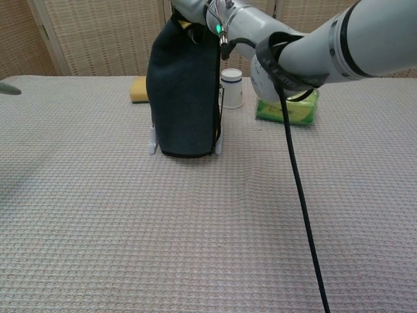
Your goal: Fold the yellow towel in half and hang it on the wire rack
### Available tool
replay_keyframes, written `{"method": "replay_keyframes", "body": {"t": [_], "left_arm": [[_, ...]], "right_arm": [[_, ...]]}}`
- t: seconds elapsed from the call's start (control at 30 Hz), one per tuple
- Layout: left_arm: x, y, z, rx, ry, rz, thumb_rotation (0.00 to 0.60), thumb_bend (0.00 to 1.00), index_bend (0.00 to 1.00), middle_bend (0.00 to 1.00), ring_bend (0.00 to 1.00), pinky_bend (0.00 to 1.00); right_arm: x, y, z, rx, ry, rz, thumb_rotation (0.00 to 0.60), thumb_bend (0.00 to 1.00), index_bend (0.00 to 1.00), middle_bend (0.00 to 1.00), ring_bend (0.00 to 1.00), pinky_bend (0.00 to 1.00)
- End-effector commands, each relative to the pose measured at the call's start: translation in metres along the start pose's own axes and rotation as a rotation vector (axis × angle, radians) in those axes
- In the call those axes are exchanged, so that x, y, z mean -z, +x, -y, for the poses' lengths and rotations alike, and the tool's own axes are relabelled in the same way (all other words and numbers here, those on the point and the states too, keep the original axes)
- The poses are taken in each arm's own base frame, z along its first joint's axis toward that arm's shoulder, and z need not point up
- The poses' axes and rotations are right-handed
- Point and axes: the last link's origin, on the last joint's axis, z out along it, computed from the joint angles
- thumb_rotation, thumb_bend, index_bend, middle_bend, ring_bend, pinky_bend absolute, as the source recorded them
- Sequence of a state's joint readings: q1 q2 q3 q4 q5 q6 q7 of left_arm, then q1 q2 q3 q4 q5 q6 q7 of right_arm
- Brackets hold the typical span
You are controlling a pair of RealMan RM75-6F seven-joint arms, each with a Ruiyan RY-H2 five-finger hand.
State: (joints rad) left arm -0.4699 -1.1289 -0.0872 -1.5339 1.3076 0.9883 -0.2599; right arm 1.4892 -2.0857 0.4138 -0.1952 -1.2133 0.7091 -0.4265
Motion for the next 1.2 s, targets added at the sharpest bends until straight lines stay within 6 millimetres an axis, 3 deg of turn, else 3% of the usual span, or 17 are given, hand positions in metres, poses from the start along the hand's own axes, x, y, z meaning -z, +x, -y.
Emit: {"method": "replay_keyframes", "body": {"t": [0.03,0.07,0.13,0.4,0.63,0.83,0.93,1.07,1.2], "left_arm": [[0.000,0.000,0.000,0.000,0.000,0.000,0.600,0.33,0.06,0.81,0.73,0.86],[0.001,0.000,0.000,-0.001,0.000,0.001,0.600,0.33,0.06,0.81,0.73,0.86],[0.001,0.000,0.000,-0.001,0.000,0.002,0.600,0.33,0.06,0.81,0.73,0.86],[0.000,0.002,-0.002,-0.004,-0.007,-0.004,0.600,0.33,0.06,0.81,0.73,0.86],[-0.001,0.011,0.000,-0.016,-0.007,-0.041,0.600,0.33,0.07,0.81,0.73,0.86],[-0.001,0.018,0.003,-0.076,0.005,-0.093,0.600,0.33,0.09,0.76,0.66,0.82],[0.000,0.021,0.003,-0.111,0.015,-0.125,0.600,0.33,0.12,0.71,0.58,0.78],[0.004,0.022,0.004,-0.152,0.033,-0.158,0.600,0.33,0.15,0.59,0.49,0.65],[0.012,0.021,0.007,-0.178,0.050,-0.188,0.600,0.33,0.16,0.53,0.45,0.60]], "right_arm": [[-0.002,0.000,0.000,-0.009,-0.019,0.023,0.600,0.46,0.12,0.89,1.00,1.00],[-0.003,0.001,-0.001,-0.014,-0.024,0.024,0.600,0.45,0.04,0.89,1.00,1.00],[-0.003,0.001,-0.002,-0.018,-0.029,0.021,0.600,0.45,0.00,0.88,1.00,1.00],[0.003,0.001,-0.017,-0.064,-0.055,-0.033,0.600,0.44,0.00,0.87,0.99,1.00],[0.033,-0.011,-0.049,-0.114,-0.064,-0.123,0.600,0.44,0.00,0.83,0.96,1.00],[0.091,-0.019,-0.080,-0.223,-0.050,-0.117,0.600,0.45,0.03,0.73,0.87,1.00],[0.128,-0.018,-0.096,-0.305,-0.056,-0.053,0.600,0.45,0.05,0.64,0.76,0.92],[0.176,-0.018,-0.117,-0.337,-0.076,0.017,0.600,0.45,0.08,0.56,0.60,0.83],[0.220,-0.024,-0.136,-0.365,-0.114,0.082,0.600,0.45,0.09,0.50,0.49,0.72]]}}
